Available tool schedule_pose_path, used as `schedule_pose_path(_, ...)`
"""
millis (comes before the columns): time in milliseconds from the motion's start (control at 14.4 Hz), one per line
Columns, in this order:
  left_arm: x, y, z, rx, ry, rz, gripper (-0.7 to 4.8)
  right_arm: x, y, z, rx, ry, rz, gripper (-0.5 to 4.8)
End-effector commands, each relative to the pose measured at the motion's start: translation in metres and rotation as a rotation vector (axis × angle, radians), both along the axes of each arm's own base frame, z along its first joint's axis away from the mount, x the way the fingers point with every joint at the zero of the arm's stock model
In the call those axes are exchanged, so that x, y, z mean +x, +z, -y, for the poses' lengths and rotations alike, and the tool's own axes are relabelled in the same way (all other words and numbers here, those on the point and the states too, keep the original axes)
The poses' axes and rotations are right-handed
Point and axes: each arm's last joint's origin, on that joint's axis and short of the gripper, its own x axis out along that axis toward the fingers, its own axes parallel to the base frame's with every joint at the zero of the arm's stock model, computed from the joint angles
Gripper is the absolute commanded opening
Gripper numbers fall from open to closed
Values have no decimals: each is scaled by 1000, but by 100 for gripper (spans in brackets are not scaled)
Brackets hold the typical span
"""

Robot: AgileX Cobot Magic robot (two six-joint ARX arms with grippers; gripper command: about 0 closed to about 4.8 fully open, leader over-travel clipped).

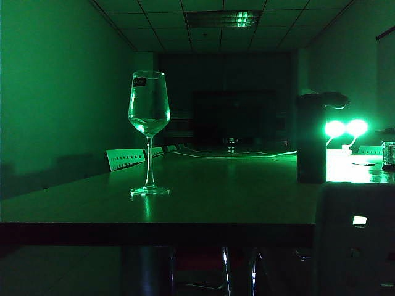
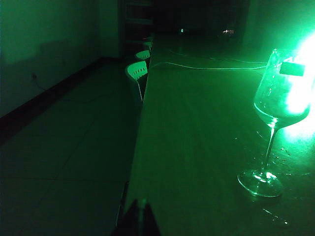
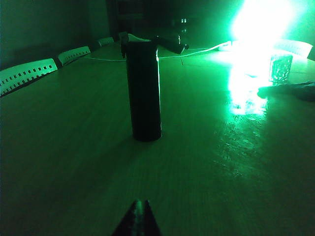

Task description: Pick up the black thermos cup, pour some water from it into the stemmed glass, and then put the thermos cup back on the table.

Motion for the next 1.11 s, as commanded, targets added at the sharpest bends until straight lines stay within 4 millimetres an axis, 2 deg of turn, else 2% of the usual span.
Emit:
schedule_pose_path(69, 0, 1, 0, 0, -4, 8, -5, 0, 0, 0, 4, 0, 11, -5)
schedule_pose_path(417, 0, 1, 0, 0, -4, 8, -5, 0, 0, 0, 4, 1, 5, -5)
schedule_pose_path(486, 0, 1, 0, -3, -4, 9, -3, 0, 0, 0, 4, 1, 7, 23)
schedule_pose_path(556, 0, 2, 0, -37, -8, 13, 68, 0, 2, 0, 4, 1, 13, 145)
schedule_pose_path(625, 0, 3, 0, -77, -13, 21, 251, -2, 7, 0, 4, 2, 27, 338)
schedule_pose_path(694, -2, 9, 0, -146, -33, 38, 479, -5, 21, 0, 5, 2, 48, 475)
schedule_pose_path(972, -20, 61, 5, -163, -224, 118, 479, -32, 85, 0, -54, -6, 132, 479)
schedule_pose_path(1111, -31, 90, 6, -171, -251, 190, 479, -41, 120, 0, -53, -7, 199, 479)
